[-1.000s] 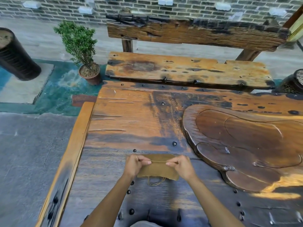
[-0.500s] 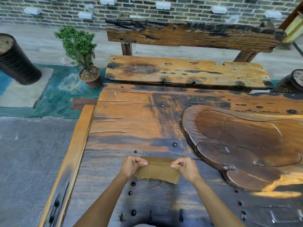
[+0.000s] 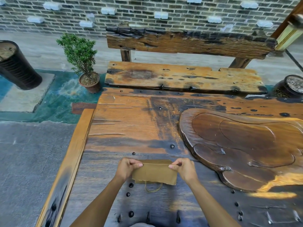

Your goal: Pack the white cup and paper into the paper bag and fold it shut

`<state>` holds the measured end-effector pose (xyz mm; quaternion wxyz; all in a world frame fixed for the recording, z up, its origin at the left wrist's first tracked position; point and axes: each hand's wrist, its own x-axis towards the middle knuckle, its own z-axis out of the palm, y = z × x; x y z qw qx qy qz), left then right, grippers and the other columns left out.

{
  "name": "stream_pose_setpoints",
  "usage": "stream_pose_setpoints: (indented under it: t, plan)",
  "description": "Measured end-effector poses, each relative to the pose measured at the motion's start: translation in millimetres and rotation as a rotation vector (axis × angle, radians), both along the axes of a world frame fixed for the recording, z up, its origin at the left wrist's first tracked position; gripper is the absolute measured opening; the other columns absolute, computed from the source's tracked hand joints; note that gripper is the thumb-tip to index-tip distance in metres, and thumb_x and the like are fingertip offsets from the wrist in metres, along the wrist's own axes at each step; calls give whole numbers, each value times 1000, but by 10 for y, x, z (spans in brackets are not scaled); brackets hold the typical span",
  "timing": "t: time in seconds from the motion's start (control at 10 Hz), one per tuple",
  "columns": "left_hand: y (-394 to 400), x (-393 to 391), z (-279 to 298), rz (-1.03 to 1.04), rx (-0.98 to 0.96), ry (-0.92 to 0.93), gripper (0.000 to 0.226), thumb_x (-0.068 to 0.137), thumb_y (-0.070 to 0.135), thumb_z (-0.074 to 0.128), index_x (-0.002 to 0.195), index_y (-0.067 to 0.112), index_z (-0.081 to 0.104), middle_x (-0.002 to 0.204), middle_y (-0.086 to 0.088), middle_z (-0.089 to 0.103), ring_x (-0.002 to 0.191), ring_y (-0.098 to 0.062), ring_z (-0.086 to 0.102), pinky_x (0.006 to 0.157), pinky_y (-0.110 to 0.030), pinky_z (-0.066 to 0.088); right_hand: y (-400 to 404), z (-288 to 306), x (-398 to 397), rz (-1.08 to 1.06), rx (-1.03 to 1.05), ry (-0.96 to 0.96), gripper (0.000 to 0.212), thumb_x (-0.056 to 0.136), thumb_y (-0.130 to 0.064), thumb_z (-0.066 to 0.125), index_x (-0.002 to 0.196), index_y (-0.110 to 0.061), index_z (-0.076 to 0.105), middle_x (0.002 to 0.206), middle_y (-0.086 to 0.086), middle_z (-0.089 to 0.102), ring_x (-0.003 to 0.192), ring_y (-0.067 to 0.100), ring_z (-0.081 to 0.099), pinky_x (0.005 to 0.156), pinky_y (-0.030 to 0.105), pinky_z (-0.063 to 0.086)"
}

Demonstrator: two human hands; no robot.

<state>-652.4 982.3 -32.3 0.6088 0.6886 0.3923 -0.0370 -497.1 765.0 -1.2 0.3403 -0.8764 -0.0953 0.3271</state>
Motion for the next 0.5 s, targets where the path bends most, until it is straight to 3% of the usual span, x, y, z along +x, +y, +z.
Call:
stream_pose_setpoints:
  t: [0.1, 0.2, 0.3, 0.4, 0.5]
  plan:
    - [8, -64, 24, 23, 6, -17, 8, 75, 11, 81, 72, 19, 81, 84, -1, 79, 84, -17, 73, 75, -28, 56, -13, 21, -22, 30, 19, -3, 12, 75, -19, 84, 78, -10, 77, 81, 0, 77, 78, 3, 65, 71, 13, 47]
    - [22, -121, 59, 27, 21, -21, 3, 77, 13, 81, 76, 16, 81, 87, -6, 79, 89, -23, 72, 80, -35, 57, -58, 46, -41, 45, 16, -18, 12, 75, -22, 84, 78, -15, 75, 85, -1, 77, 89, 12, 68, 79, 23, 47]
    - [18, -159, 86, 43, 43, -30, 4, 78, 14, 80, 81, 11, 80, 91, -7, 78, 93, -26, 70, 85, -41, 56, -135, 40, -32, 36, 5, -13, 15, 76, -27, 84, 84, -18, 74, 95, -1, 75, 97, 14, 63, 83, 23, 42]
    - [-12, -195, 142, 64, 69, -32, 5, 78, 20, 80, 82, 17, 79, 92, -9, 76, 93, -29, 68, 80, -36, 52, -211, 65, -34, 43, -3, -12, 22, 77, -29, 83, 92, -15, 75, 100, -1, 73, 101, 13, 63, 85, 22, 41]
    - [-50, -203, 240, 92, 164, -71, 9, 81, 29, 77, 88, 22, 77, 94, -6, 74, 93, -25, 66, 71, -23, 50, -235, 117, -39, 14, 50, -54, 23, 80, -29, 80, 97, -15, 73, 100, -4, 70, 103, 12, 64, 87, 19, 41]
